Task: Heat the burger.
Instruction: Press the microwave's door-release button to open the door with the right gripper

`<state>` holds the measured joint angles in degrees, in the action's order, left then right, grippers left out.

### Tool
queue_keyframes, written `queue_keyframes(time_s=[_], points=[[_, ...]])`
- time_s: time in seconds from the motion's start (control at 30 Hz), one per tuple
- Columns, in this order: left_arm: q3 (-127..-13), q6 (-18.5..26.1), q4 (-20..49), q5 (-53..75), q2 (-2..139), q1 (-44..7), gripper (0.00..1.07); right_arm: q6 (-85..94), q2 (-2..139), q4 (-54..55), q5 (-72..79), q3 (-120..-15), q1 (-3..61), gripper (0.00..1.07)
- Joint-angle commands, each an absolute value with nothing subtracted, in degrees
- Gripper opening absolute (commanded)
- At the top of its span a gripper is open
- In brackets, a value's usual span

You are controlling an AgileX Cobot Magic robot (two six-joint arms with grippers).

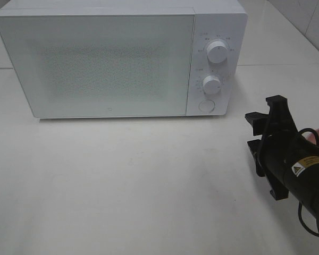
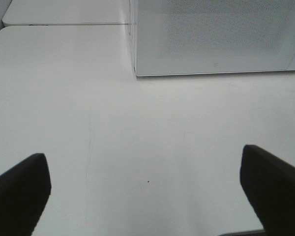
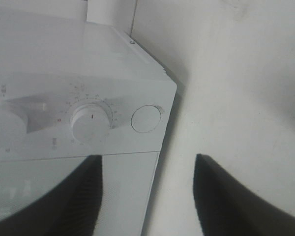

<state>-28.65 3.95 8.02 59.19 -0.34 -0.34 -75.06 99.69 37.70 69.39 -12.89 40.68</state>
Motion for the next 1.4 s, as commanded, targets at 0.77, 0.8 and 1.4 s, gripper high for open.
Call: queue_keyframes(time_s=[0.77,0.8,1.4], points=[[-28.42,3.61,8.25,58.90,-1.55,-0.57,1.00,-79.13,99.58,39.59,65.37,-18.33,40.74,0.00],[-28.42,3.61,8.25,58.90,-1.55,-0.57,1.00,-79.13,99.58,39.59,65.37,-18.33,40.74,0.00],[-28.42,3.61,8.25,58.90,-1.55,-0.57,1.00,-77.58,107.95,36.27,56.49,-31.28,36.73,0.00]])
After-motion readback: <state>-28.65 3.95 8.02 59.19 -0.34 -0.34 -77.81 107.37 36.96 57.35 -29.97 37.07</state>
